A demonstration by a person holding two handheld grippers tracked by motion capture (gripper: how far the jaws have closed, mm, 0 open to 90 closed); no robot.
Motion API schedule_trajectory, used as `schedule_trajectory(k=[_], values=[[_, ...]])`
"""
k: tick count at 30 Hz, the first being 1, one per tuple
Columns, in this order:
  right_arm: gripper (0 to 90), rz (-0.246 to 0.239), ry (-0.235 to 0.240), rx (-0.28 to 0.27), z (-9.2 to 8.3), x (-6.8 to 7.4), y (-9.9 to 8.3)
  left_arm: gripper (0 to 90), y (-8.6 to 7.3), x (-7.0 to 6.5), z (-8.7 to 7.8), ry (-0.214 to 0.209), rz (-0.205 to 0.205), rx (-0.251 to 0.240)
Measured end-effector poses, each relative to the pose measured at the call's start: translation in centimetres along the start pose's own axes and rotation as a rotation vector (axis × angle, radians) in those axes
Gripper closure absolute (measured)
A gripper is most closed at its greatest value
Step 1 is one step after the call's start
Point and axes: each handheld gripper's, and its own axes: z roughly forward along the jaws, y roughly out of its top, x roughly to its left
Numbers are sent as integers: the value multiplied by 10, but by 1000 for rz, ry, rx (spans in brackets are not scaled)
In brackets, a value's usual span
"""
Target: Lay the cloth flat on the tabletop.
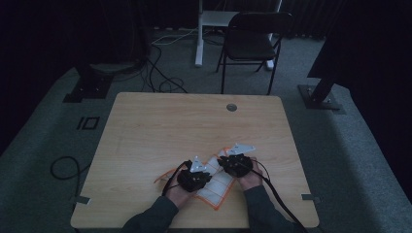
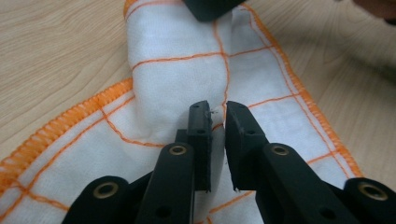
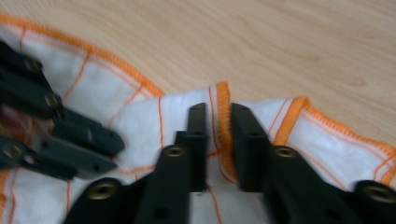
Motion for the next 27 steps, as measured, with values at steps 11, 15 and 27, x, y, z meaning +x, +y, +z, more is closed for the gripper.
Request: schedule_trajectory(k=[11,15,27], values=[[868,-5,2,17,-11,-4,-16,710,19,24,-27,108,-60,-94],[869,-4,1,22,-12,-5,-19,674,23,36,-26,128,-89,-65],[868,-6,2,36,-11,-5,-21,616,18,58,-3,78,-144,90]])
